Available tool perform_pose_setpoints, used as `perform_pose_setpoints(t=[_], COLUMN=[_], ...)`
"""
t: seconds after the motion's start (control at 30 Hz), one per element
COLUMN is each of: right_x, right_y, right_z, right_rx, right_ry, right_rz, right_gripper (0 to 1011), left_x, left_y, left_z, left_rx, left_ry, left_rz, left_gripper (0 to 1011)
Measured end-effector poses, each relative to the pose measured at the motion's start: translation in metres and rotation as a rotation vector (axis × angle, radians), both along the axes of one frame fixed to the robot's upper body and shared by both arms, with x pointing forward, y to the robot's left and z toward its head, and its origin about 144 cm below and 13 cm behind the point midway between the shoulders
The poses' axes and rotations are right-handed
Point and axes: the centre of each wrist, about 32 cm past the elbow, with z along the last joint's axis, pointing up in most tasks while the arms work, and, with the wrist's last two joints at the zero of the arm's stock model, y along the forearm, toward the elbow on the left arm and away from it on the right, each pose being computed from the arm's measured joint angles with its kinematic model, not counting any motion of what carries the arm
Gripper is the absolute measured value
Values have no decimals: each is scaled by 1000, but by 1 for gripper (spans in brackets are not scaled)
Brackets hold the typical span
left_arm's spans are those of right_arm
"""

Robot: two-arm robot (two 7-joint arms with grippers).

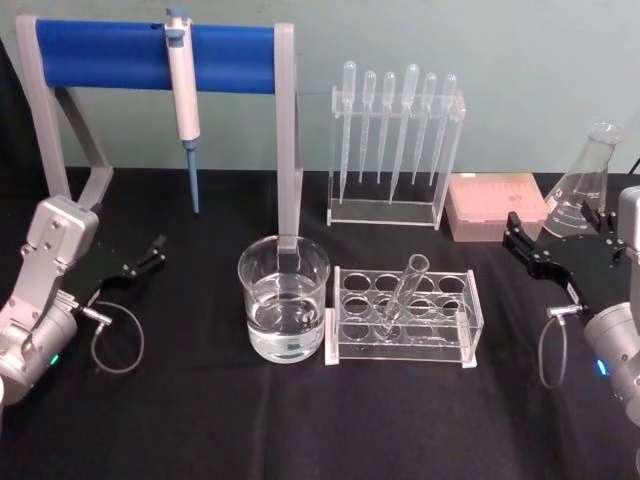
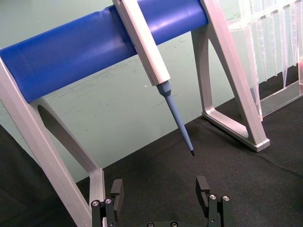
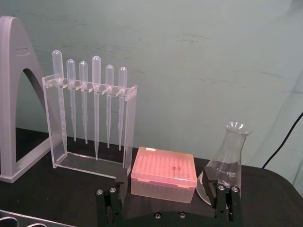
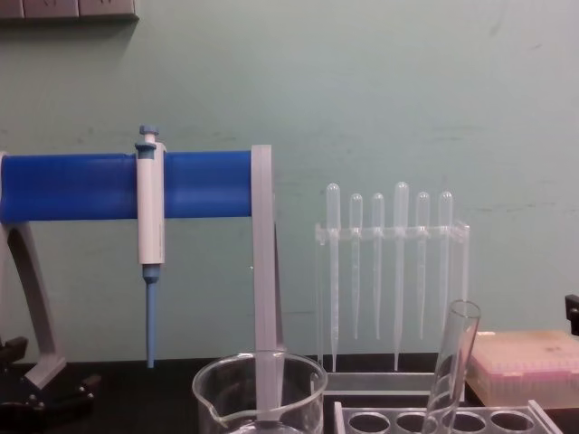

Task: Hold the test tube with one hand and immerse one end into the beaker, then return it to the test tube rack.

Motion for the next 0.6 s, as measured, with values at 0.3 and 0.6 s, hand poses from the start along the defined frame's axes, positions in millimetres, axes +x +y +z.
perform_pose_setpoints(t=[0.3,0.6], right_x=[0,0], right_y=[0,0], right_z=[0,0], right_rx=[1,1], right_ry=[0,1], right_rz=[-2,-3], right_gripper=[1002,1002], left_x=[0,0], left_y=[0,0], left_z=[0,0], left_rx=[0,0], left_ry=[0,0], left_rz=[0,0], left_gripper=[1000,1000])
